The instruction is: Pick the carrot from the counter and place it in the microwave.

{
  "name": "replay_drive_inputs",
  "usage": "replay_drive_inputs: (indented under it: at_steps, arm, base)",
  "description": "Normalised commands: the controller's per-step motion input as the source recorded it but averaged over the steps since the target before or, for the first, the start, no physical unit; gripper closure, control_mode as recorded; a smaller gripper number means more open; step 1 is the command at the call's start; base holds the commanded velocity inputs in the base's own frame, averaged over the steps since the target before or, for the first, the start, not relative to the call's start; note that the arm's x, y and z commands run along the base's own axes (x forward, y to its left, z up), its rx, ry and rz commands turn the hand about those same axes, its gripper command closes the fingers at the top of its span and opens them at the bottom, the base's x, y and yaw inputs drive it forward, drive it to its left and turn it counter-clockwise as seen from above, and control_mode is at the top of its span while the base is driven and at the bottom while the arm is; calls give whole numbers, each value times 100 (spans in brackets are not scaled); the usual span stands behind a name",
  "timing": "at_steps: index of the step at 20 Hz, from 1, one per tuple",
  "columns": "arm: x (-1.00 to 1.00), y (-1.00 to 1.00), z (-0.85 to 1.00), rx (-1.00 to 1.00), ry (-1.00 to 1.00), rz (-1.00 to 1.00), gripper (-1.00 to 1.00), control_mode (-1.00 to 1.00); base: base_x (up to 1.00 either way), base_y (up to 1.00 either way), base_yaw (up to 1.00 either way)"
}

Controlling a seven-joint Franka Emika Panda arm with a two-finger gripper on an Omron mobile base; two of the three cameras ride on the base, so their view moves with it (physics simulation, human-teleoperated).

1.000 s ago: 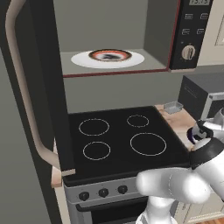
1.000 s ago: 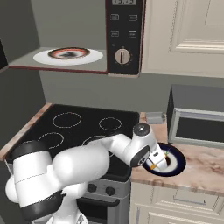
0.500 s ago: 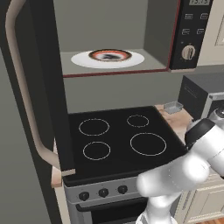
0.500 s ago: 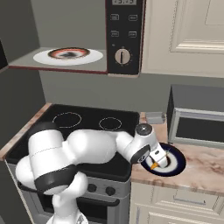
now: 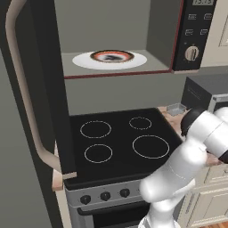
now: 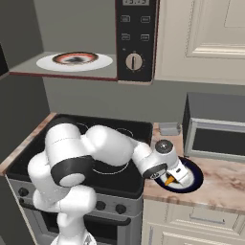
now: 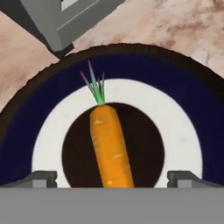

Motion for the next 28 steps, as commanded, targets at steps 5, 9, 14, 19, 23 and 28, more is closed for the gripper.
replay_drive_inputs:
  at_steps: [5,9,14,19,23,28]
  arm:
    - [18,-16,-19,0,0,4,-100,-100]
    - [19,-9,-16,0,0,6,-100,-100]
    - [6,-11,-22,0,1,6,-100,-100]
    - [0,-7,-17,0,1,5,100,-100]
    - [0,-1,-4,0,0,5,100,-100]
    - [0,13,33,0,0,8,100,-100]
  base:
    - [0,0,0]
    - [0,0,0]
    - [0,0,0]
    - [0,0,0]
    - [0,0,0]
    - [0,0,0]
